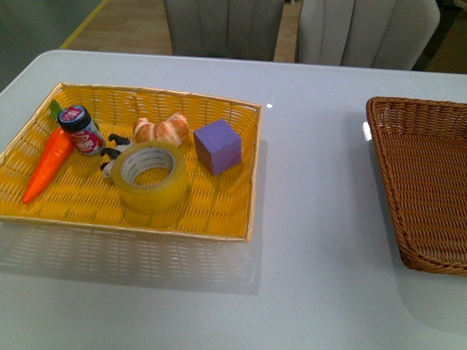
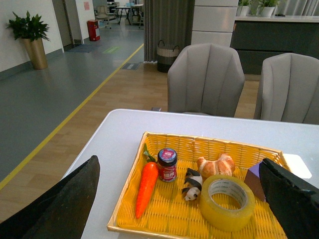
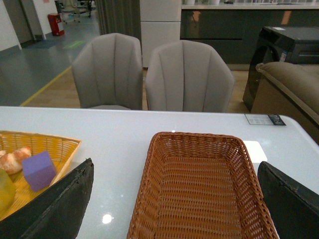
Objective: Move tape to another basket
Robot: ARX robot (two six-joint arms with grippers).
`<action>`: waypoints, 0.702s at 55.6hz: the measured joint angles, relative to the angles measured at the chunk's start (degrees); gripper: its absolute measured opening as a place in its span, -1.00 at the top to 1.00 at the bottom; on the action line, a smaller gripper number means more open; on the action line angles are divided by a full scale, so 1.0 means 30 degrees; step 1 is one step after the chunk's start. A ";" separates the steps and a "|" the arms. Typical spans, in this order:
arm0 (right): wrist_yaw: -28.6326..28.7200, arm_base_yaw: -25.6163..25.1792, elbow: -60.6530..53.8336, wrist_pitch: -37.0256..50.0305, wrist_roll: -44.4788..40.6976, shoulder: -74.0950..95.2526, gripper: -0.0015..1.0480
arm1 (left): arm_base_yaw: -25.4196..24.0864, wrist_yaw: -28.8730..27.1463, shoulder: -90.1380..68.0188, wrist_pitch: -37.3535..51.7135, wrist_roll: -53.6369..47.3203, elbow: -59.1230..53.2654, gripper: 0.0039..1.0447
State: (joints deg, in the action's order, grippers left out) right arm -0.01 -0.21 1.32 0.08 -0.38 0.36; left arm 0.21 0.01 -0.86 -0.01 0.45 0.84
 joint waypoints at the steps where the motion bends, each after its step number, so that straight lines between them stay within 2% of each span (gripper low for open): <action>1: 0.0000 0.0000 0.0000 0.0007 0.0000 0.0000 -0.83 | 0.0000 0.0000 0.0000 0.0000 0.0000 0.0000 -0.83; 39: 0.0000 0.0000 0.0000 0.0000 0.0000 0.0000 -0.83 | 0.0000 0.0000 0.0000 0.0000 0.0007 0.0000 -0.83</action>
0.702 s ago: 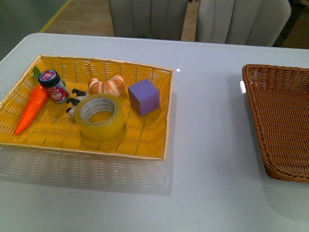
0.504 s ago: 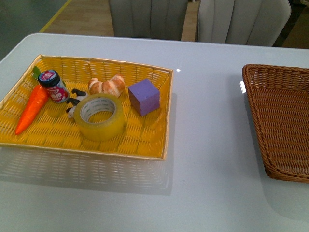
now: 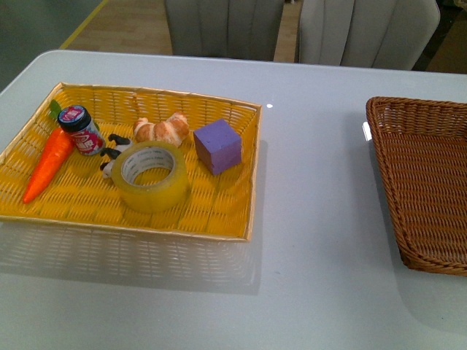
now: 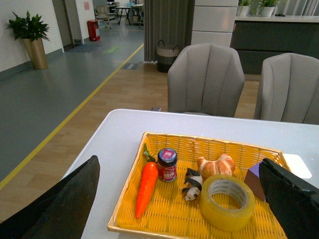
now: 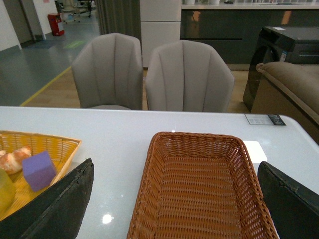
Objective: Move tape to another basket
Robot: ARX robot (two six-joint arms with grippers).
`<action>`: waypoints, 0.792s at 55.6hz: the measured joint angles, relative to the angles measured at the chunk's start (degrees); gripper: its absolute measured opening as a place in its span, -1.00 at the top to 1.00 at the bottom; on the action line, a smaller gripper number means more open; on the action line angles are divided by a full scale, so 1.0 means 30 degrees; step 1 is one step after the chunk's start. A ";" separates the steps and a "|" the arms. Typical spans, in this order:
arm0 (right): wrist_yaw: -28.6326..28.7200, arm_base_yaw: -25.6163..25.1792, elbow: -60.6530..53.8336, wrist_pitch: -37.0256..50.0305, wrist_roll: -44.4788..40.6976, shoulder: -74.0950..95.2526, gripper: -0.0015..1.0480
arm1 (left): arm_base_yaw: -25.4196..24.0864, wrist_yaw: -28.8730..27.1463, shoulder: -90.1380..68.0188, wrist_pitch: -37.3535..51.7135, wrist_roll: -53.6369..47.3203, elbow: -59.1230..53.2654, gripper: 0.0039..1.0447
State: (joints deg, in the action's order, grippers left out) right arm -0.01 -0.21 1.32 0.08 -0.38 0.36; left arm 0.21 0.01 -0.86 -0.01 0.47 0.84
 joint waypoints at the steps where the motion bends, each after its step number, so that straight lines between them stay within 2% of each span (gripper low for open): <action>1: 0.0000 0.0000 0.0000 0.0000 0.0000 0.0000 -0.83 | 0.0000 0.0000 0.0000 0.0000 0.0000 0.0000 -0.83; 21: 0.0168 -0.0029 0.0066 -0.0153 0.0160 0.0124 -0.83 | 0.0000 0.0000 0.0000 0.0000 -0.0007 0.0000 -0.83; 22: 0.0393 -0.0117 0.0175 -0.0539 0.0284 0.0342 -0.83 | 0.0000 0.0000 0.0000 0.0000 -0.0007 0.0000 -0.83; 26: 0.3118 -0.1734 0.2739 -0.6222 0.1275 0.4452 -0.83 | 0.0000 0.0007 0.0000 0.0000 -0.0007 0.0000 -0.83; 29: 0.3985 -0.3038 0.3920 -0.7679 0.1348 0.7716 -0.83 | 0.0000 0.0000 0.0000 0.0000 -0.0007 0.0000 -0.83; 35: 0.4510 -0.4940 0.4801 -0.5595 0.0998 1.2087 -0.83 | 0.0000 0.0000 0.0000 0.0000 -0.0007 0.0000 -0.83; 44: 0.4226 -0.6725 0.6222 0.0182 -0.0408 1.8717 -0.83 | 0.0000 0.0000 0.0000 0.0000 -0.0007 0.0000 -0.83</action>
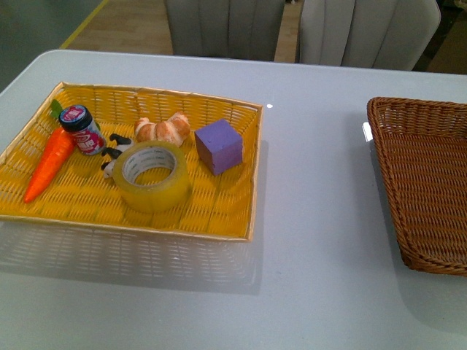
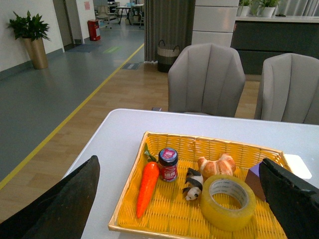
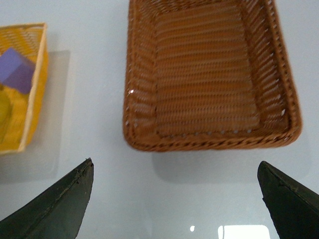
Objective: Move tape to another basket
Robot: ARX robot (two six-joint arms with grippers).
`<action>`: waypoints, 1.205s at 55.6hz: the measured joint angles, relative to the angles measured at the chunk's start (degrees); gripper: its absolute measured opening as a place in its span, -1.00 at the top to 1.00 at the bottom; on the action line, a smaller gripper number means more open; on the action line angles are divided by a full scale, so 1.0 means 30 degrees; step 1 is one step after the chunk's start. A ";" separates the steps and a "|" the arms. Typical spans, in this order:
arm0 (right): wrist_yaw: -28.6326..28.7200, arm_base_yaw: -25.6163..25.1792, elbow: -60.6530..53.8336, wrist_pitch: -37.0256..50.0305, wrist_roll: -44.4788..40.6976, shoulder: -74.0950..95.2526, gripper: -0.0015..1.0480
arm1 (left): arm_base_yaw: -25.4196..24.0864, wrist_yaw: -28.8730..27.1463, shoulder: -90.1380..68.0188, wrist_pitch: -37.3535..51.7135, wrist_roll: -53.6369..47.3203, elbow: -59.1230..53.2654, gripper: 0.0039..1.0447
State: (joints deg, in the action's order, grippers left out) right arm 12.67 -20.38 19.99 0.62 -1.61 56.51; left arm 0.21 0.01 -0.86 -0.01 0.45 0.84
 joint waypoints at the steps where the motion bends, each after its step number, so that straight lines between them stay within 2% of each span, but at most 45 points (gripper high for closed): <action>1: -0.0175 -0.0175 0.0321 0.0947 -0.0386 0.1188 -0.83 | 0.0000 0.0000 0.0000 0.0000 0.0000 0.0000 -0.83; 6: -0.0240 -0.0736 0.1945 0.3636 -0.1137 0.5530 -0.83 | 0.0000 0.0007 0.0000 0.0000 0.0000 0.0000 -0.83; 12: -0.0423 -0.1056 0.4087 0.4881 -0.1887 0.9617 -0.83 | 0.0000 0.0000 0.0000 0.0000 0.0000 0.0000 -0.83; 20: -0.0940 -0.1209 0.7176 0.5122 -0.2776 1.4229 -0.83 | 0.0000 0.0000 0.0000 0.0000 0.0000 0.0000 -0.83; 29: -0.1348 -0.1202 1.0834 0.4131 -0.3024 1.8571 -0.83 | 0.0000 0.0000 0.0000 0.0000 0.0000 0.0000 -0.83; 47: -0.2011 -0.1115 1.3872 0.3606 -0.3861 2.3066 -0.83 | 0.0000 0.0000 0.0000 0.0000 0.0000 0.0000 -0.83; 67: -0.2368 -0.1508 1.4950 0.3694 -0.4561 2.4917 -0.83 | 0.0000 0.0000 0.0000 0.0000 0.0000 0.0000 -0.83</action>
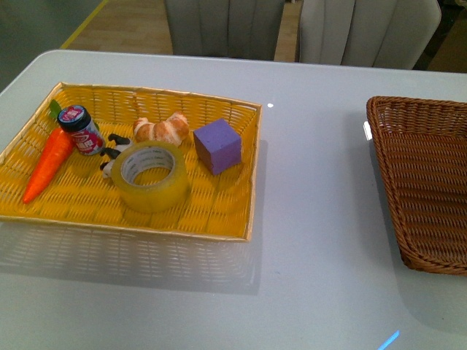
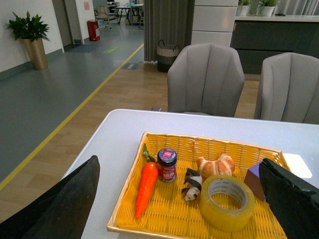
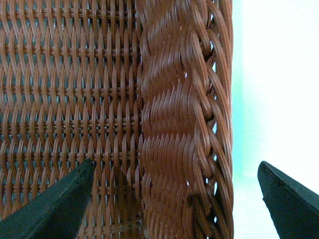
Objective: Move tape to another basket
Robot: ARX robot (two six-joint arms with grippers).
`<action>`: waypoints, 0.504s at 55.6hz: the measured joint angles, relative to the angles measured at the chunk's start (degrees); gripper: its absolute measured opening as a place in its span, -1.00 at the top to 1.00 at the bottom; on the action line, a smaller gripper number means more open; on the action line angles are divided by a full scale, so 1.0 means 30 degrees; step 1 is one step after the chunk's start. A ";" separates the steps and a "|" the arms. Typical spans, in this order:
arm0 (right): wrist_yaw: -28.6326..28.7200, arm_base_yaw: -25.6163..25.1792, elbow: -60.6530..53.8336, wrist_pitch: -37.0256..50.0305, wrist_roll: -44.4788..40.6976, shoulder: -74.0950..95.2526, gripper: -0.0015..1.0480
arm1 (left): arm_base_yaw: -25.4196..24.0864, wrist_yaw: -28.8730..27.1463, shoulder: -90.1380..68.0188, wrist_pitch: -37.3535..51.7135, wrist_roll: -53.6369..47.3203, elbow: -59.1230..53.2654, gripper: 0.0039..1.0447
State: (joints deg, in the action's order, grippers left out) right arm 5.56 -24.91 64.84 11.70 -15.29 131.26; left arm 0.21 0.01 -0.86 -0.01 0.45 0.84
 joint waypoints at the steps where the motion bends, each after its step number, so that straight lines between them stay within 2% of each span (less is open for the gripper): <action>1: 0.0000 -0.0015 0.0066 -0.0029 -0.0022 0.0044 -0.83 | 0.0000 0.0000 0.0000 0.0000 0.0000 0.0000 -0.83; 3: 0.0000 -0.0029 0.0131 -0.0066 -0.0036 0.0102 -0.79 | 0.0000 0.0000 0.0000 0.0000 0.0000 0.0000 -0.83; 28: 0.1639 0.0168 -0.0051 -0.1064 0.0852 -0.0044 0.56 | 0.0000 0.0000 0.0000 0.0000 0.0000 0.0000 -0.83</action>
State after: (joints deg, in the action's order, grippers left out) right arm 10.48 -24.40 64.69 8.51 -12.73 131.13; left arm 0.21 0.01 -0.86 -0.01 0.45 0.84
